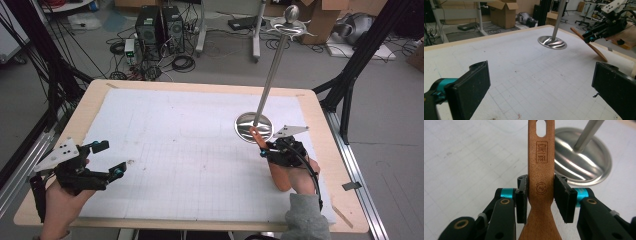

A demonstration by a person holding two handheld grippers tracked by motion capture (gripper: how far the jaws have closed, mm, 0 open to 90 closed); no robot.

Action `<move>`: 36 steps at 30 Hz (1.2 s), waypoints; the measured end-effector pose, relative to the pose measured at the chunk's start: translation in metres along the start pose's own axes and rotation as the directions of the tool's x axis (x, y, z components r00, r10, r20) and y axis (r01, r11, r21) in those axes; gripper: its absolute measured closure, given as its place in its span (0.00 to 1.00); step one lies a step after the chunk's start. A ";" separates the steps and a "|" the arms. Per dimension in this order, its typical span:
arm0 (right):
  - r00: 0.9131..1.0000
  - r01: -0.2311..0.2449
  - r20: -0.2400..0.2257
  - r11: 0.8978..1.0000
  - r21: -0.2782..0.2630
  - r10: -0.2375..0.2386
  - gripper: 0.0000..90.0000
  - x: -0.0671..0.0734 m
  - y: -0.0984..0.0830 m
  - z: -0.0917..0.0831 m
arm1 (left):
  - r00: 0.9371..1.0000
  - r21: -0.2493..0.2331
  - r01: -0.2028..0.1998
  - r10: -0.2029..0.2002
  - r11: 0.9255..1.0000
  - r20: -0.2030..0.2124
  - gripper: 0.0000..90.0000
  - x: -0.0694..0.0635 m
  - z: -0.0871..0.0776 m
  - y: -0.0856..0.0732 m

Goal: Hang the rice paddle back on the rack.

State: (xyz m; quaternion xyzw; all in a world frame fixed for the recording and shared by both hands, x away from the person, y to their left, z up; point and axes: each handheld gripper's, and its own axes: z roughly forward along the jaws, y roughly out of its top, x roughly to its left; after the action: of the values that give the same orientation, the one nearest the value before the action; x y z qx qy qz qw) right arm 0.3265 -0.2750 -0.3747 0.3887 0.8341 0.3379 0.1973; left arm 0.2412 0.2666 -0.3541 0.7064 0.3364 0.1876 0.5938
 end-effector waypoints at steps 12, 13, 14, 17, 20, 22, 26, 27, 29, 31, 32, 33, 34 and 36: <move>0.998 -0.067 0.008 0.986 -0.152 0.069 0.72 -0.010 -0.002 -0.027 | 1.000 0.001 -0.001 0.001 1.000 0.001 0.02 0.000 -0.001 0.000; 0.996 -0.085 -0.009 0.982 -0.168 0.085 0.72 -0.011 -0.003 -0.030 | 1.000 0.000 0.001 -0.001 1.000 0.000 0.02 0.000 0.000 0.000; 0.996 -0.085 -0.009 0.982 -0.168 0.085 0.72 -0.011 -0.003 -0.030 | 1.000 -0.001 0.002 -0.002 1.000 0.001 0.02 0.000 0.000 0.000; 0.995 -0.096 -0.025 0.977 -0.192 0.093 0.72 -0.014 -0.004 -0.033 | 1.000 0.003 0.000 0.000 1.000 0.000 0.02 0.000 0.001 0.000; 0.995 -0.099 -0.032 0.973 -0.207 0.094 0.72 -0.014 -0.005 -0.035 | 1.000 0.005 -0.003 0.003 1.000 0.002 0.02 0.000 0.002 0.000; 0.994 -0.106 -0.040 0.970 -0.221 0.099 0.72 -0.015 -0.005 -0.037 | 1.000 0.007 -0.002 0.001 1.000 0.005 0.02 -0.001 0.003 0.000; 0.994 -0.110 -0.049 0.962 -0.250 0.101 0.72 -0.016 -0.006 -0.041 | 1.000 0.007 -0.002 0.002 1.000 0.006 0.02 -0.001 0.004 0.000; 0.994 -0.111 -0.051 0.960 -0.258 0.101 0.72 -0.016 -0.007 -0.043 | 1.000 0.007 -0.003 0.003 1.000 0.006 0.02 -0.001 0.004 0.000; 0.993 -0.113 -0.058 0.955 -0.274 0.100 0.72 -0.017 -0.007 -0.045 | 1.000 0.006 -0.003 0.003 1.000 0.009 0.02 -0.001 0.005 0.001; 0.992 -0.122 -0.067 0.947 -0.297 0.106 0.72 -0.019 -0.008 -0.050 | 1.000 0.007 -0.001 0.001 1.000 0.011 0.02 -0.001 0.006 0.001; 0.992 -0.122 -0.067 0.947 -0.297 0.106 0.72 -0.019 -0.008 -0.050 | 1.000 0.010 -0.003 0.003 1.000 0.011 0.02 -0.001 0.007 0.001; 0.991 -0.126 -0.072 0.944 -0.305 0.109 0.72 -0.019 -0.008 -0.051 | 1.000 0.008 0.000 0.000 1.000 0.013 0.02 -0.001 0.008 0.001; 0.990 -0.131 -0.082 0.941 -0.311 0.111 0.72 -0.020 -0.009 -0.052 | 1.000 0.012 -0.002 0.002 1.000 0.013 0.02 -0.001 0.008 0.001; 0.991 -0.126 -0.083 0.939 -0.321 0.105 0.72 -0.021 -0.010 -0.055 | 1.000 0.014 -0.005 0.005 1.000 0.016 0.02 -0.001 0.009 0.001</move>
State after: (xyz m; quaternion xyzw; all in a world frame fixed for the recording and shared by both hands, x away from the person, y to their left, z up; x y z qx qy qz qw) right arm 0.3021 -0.3182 -0.3423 0.3881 0.7484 0.4943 0.2117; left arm 0.2467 0.2589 -0.3553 0.7130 0.3311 0.1809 0.5909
